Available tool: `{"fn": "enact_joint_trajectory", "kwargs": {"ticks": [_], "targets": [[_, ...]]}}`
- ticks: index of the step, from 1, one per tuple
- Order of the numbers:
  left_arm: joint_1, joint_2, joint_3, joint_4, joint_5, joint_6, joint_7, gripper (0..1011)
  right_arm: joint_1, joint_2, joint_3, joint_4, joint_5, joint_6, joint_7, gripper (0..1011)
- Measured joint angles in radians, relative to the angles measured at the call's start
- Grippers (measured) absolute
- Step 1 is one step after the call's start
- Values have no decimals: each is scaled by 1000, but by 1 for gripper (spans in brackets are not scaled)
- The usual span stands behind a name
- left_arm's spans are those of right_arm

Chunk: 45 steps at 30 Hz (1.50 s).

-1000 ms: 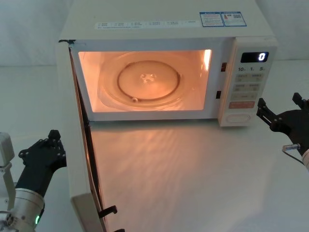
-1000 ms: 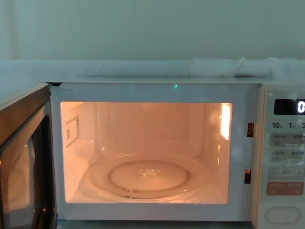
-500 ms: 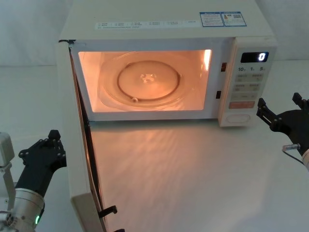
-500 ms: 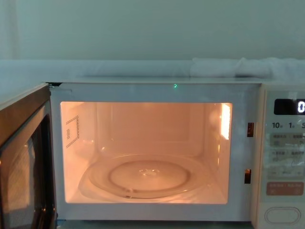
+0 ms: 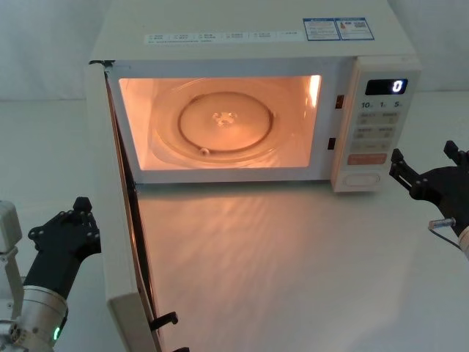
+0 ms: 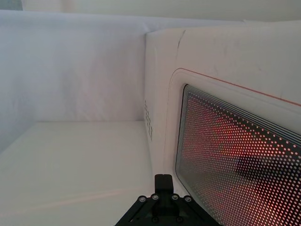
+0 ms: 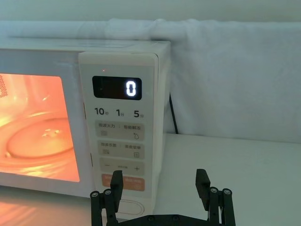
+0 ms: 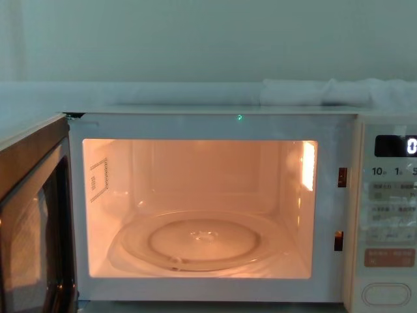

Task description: Press the button to open the microwave door with one hand; close the microwave door with the other hand.

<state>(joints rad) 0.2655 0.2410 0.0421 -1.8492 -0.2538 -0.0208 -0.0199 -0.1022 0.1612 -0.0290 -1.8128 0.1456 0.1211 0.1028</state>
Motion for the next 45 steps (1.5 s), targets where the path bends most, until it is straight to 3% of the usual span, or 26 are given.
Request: {"fn": "enact_joint_trajectory", "kwargs": {"ticks": [10, 16, 21, 30, 33, 34, 36, 39, 45], "targets": [[3, -5, -7, -2, -5, -1, -11, 0, 0, 0, 0, 0, 0, 0, 0, 1000], [17, -5, -37, -21, -24, 0, -51, 0, 0, 0, 0, 0, 0, 0, 0, 1000], [33, 21, -74, -47, -50, 8, -107, 0, 0, 0, 0, 0, 0, 0, 0, 1000], [63, 139, -167, -102, -176, 57, -273, 0, 0, 0, 0, 0, 0, 0, 0, 1000], [65, 203, -195, -114, -239, 80, -351, 0, 0, 0, 0, 0, 0, 0, 0, 1000], [65, 203, -195, -114, -239, 80, -351, 0, 0, 0, 0, 0, 0, 0, 0, 1000], [59, 255, -208, -117, -281, 93, -416, 0, 0, 0, 0, 0, 0, 0, 0, 1000], [48, 296, -210, -120, -314, 104, -468, 0, 0, 0, 0, 0, 0, 0, 0, 1000], [23, 361, -202, -124, -366, 124, -550, 0, 0, 0, 0, 0, 0, 0, 0, 1000]]}}
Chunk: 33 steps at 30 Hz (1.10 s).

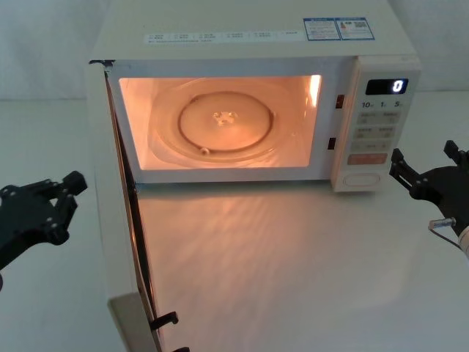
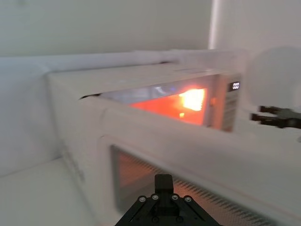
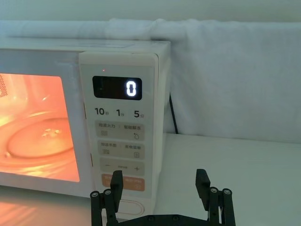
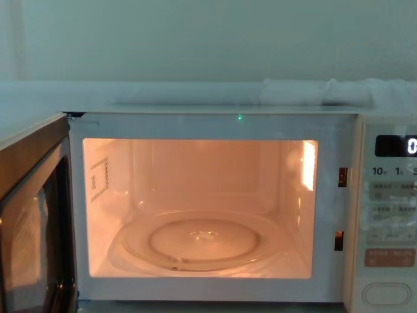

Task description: Press the button to open the microwave door with one hand; close the microwave door with the other hand.

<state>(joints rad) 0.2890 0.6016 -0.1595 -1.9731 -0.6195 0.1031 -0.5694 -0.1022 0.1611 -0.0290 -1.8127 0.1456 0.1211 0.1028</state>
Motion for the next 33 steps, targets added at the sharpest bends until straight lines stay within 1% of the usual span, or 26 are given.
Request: {"fn": "enact_joint_trajectory", "kwargs": {"ticks": [2, 5, 7, 8, 10, 13, 14, 15, 16, 17, 20, 21, 23, 24, 25, 26, 27, 28, 30, 33], "targets": [[-9, 18, 4, -1, -14, 6, -22, 0, 0, 0, 0, 0, 0, 0, 0, 1000], [-28, 59, 16, -2, -41, 15, -74, 0, 0, 0, 0, 0, 0, 0, 0, 1000], [-37, 72, 22, -1, -47, 15, -87, 0, 0, 0, 0, 0, 0, 0, 0, 1000], [-50, 84, 33, 2, -51, 13, -102, 0, 0, 0, 0, 0, 0, 0, 0, 1000], [-64, 91, 46, 5, -53, 10, -112, 0, 0, 0, 0, 0, 0, 0, 0, 1000], [-103, 98, 85, 15, -54, 3, -123, 0, 0, 0, 0, 0, 0, 0, 0, 1000], [-126, 98, 110, 25, -54, -2, -126, 0, 0, 0, 0, 0, 0, 0, 0, 1000], [-126, 98, 110, 25, -54, -2, -126, 0, 0, 0, 0, 0, 0, 0, 0, 1000], [-139, 96, 125, 30, -53, -4, -127, 0, 0, 0, 0, 0, 0, 0, 0, 1000], [-178, 88, 170, 49, -47, -11, -131, 0, 0, 0, 0, 0, 0, 0, 0, 1000], [-224, 72, 221, 74, -34, -17, -132, 0, 0, 0, 0, 0, 0, 0, 0, 1000], [-256, 61, 256, 92, -23, -21, -132, 0, 0, 0, 0, 0, 0, 0, 0, 1000], [-286, 47, 289, 110, -10, -24, -130, 0, 0, 0, 0, 0, 0, 0, 0, 1000], [-317, 33, 318, 127, 2, -24, -123, 0, 0, 0, 0, 0, 0, 0, 0, 1000], [-333, 24, 334, 137, 6, -24, -119, 0, 0, 0, 0, 0, 0, 0, 0, 1000], [-365, 4, 363, 154, 14, -21, -108, 0, 0, 0, 0, 0, 0, 0, 0, 1000], [-365, 4, 363, 154, 14, -21, -108, 0, 0, 0, 0, 0, 0, 0, 0, 1000], [-378, -5, 374, 161, 17, -19, -104, 0, 0, 0, 0, 0, 0, 0, 0, 1000], [-435, -40, 424, 194, 28, -10, -85, 0, 0, 0, 0, 0, 0, 0, 0, 1000], [-479, -62, 462, 220, 43, -3, -75, 0, 0, 0, 0, 0, 0, 0, 0, 1000]]}}
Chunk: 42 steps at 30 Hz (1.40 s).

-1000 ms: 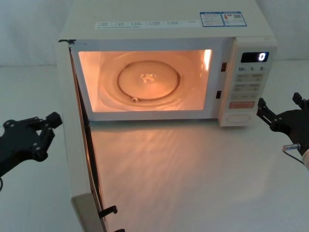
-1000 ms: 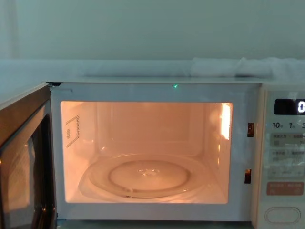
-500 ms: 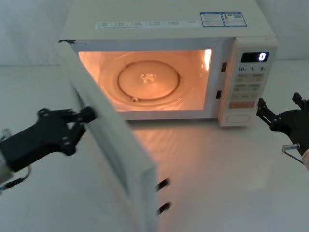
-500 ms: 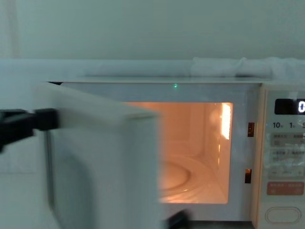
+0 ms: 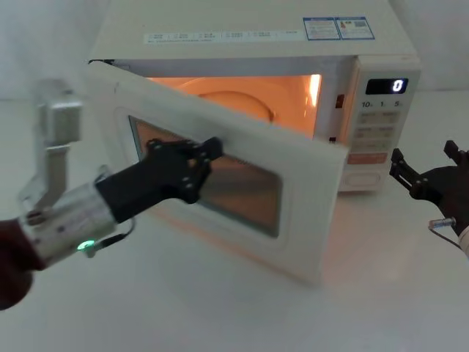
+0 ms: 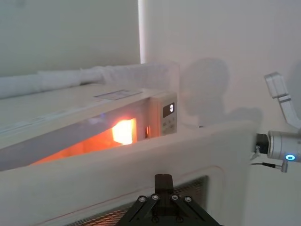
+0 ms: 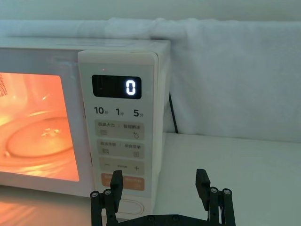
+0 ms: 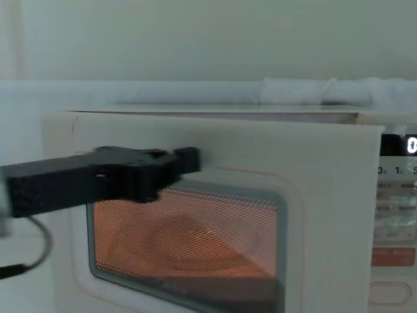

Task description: Press the button to open the microwave door with one hand; close the microwave door with the other hand.

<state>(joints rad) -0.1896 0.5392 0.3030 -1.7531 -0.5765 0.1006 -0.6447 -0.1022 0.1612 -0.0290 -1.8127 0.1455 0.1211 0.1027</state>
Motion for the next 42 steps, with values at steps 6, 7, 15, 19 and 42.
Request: {"fn": "enact_joint_trajectory", "kwargs": {"ticks": [6, 7, 15, 19, 42], "targets": [[-89, -43, 88, 53, 45, 22, 31, 0, 0, 0, 0, 0, 0, 0, 0, 1000], [-98, -48, 97, 58, 50, 25, 35, 0, 0, 0, 0, 0, 0, 0, 0, 1000], [-158, -88, 166, 87, 81, 55, 100, 0, 0, 0, 0, 0, 0, 0, 0, 1000], [-173, -108, 183, 93, 89, 63, 144, 0, 0, 0, 0, 0, 0, 0, 0, 1000], [-223, -229, 215, 148, 112, 71, 251, 0, 0, 0, 0, 0, 0, 0, 0, 1000]]}}
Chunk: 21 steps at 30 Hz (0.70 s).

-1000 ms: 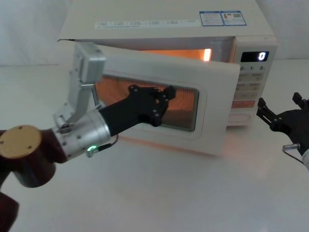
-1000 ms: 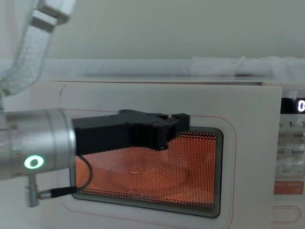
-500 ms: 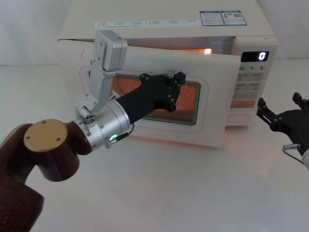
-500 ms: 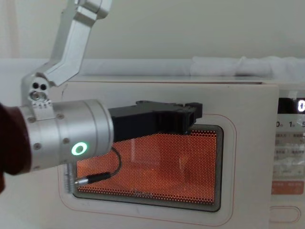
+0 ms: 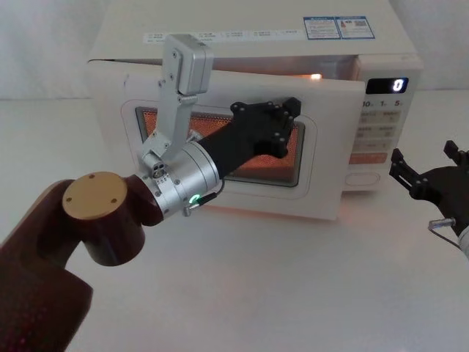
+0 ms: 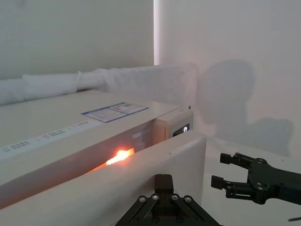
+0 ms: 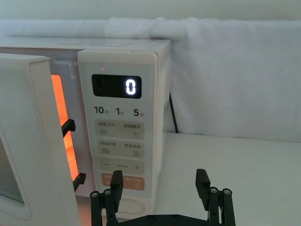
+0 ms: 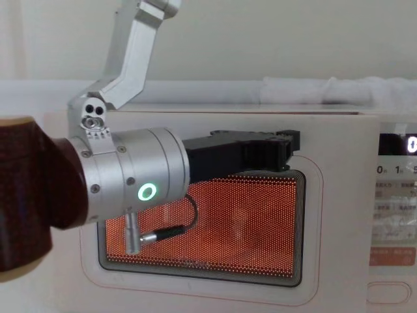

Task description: Press the button to open the microwave door with one hand; close the microwave door with the other hand.

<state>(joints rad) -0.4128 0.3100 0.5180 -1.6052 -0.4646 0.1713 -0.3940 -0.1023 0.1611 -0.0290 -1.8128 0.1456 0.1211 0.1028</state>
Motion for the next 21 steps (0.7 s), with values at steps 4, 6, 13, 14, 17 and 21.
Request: {"fn": "enact_joint_trajectory", "kwargs": {"ticks": [4, 6, 13, 14, 17, 21], "targets": [[-10, -14, 6, 17, -3, 11, 4, 0, 0, 0, 0, 0, 0, 0, 0, 1000], [-18, -21, 10, 27, -3, 14, 6, 0, 0, 0, 0, 0, 0, 0, 0, 1000], [-50, -50, 24, 68, 6, 15, 12, 0, 0, 0, 0, 0, 0, 0, 0, 1000], [-56, -54, 26, 75, 9, 15, 13, 0, 0, 0, 0, 0, 0, 0, 0, 1000], [-63, -60, 28, 84, 13, 15, 16, 0, 0, 0, 0, 0, 0, 0, 0, 1000], [-74, -68, 31, 96, 24, 18, 22, 0, 0, 0, 0, 0, 0, 0, 0, 1000]]}}
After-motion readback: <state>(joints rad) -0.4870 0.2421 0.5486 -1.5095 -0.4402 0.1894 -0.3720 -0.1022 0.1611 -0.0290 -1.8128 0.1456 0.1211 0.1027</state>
